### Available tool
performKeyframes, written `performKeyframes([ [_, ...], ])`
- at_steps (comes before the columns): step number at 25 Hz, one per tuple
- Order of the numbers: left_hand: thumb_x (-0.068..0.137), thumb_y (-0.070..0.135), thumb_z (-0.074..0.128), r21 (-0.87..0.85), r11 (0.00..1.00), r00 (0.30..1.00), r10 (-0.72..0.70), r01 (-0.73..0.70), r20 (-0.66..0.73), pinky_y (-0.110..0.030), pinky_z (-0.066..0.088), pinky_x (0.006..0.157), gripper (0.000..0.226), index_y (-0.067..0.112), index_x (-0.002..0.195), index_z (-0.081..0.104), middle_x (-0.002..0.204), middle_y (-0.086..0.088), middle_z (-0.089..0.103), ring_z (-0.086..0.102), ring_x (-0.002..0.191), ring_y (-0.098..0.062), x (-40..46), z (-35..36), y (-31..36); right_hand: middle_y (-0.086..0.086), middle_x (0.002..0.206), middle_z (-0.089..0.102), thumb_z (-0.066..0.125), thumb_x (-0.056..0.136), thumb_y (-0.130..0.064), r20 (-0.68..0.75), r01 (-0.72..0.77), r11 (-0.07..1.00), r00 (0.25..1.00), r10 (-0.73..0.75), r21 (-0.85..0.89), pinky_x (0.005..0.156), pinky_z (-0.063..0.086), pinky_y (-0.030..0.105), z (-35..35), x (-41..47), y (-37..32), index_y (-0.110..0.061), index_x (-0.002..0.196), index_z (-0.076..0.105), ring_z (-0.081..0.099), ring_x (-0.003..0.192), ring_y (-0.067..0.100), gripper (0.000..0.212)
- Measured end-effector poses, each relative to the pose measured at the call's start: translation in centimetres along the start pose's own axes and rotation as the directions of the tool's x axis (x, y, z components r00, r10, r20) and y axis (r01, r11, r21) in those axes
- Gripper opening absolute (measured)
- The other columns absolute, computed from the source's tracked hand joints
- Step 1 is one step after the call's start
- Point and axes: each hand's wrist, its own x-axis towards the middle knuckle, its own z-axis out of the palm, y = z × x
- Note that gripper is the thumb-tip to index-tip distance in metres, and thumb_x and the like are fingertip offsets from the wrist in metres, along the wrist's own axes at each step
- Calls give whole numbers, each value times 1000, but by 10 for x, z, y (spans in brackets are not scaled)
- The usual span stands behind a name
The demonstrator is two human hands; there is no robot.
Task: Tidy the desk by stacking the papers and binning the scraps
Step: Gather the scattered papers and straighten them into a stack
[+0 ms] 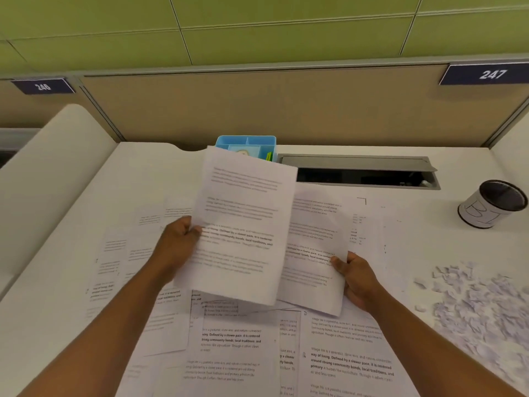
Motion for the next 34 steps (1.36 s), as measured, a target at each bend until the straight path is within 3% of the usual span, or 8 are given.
performKeyframes([
  [4,104,15,53,-17,1000,989,-24,26,143,-29,54,89,22,19,118,70,110,6,74,69,100,-13,-15,48,-4,16,119,73,60,97,-9,87,13,1000,996,-13,4,92,56,54,19,-17,4,-6,124,65,70,108,36,28],
  [9,103,23,57,23,999,987,-51,48,154,-29,54,81,14,23,115,64,107,9,71,68,98,-14,-20,80,-8,20,122,70,68,88,-16,160,13,999,987,-21,49,95,54,56,26,-28,3,-5,124,67,68,112,39,38],
  [18,99,25,65,-163,943,939,-247,290,239,-39,59,84,24,20,122,62,113,2,74,71,102,-21,-21,92,-24,24,124,68,51,95,11,279,-73,995,959,52,67,86,61,51,30,-36,5,-8,122,69,68,110,41,37],
  [20,99,25,66,-165,944,942,-247,287,225,-44,59,87,23,20,121,63,111,1,75,72,100,-22,-22,93,-25,24,125,68,51,95,9,271,-92,994,960,72,63,86,61,50,32,-38,3,-10,118,72,69,108,40,36],
  [25,98,27,67,-181,950,954,-218,256,205,-44,60,88,19,20,115,67,107,3,77,74,97,-19,-27,98,-25,16,127,69,51,103,-35,245,-162,969,963,113,189,105,46,59,30,-41,-7,-15,130,67,65,120,37,37],
  [30,97,25,68,-197,953,963,-194,230,186,-30,56,76,17,15,110,66,107,-1,75,72,97,-19,-35,112,-26,11,116,75,62,98,-7,99,-36,978,993,57,-208,97,53,58,17,-23,2,-11,123,66,72,106,32,25],
  [32,96,25,70,-161,954,960,-228,254,164,-30,53,73,20,13,110,63,114,-9,70,66,95,-19,-33,117,-28,14,115,74,63,96,-4,-6,9,981,1000,-11,-194,94,56,54,2,-13,-5,-7,119,66,72,103,33,23],
  [34,95,29,70,-38,963,960,-262,267,96,-34,52,82,35,16,125,58,133,-6,55,57,109,-21,-29,118,-29,15,114,73,63,96,-3,-118,39,989,991,-56,-144,90,58,50,-14,-4,-17,-6,117,65,72,101,34,21],
])
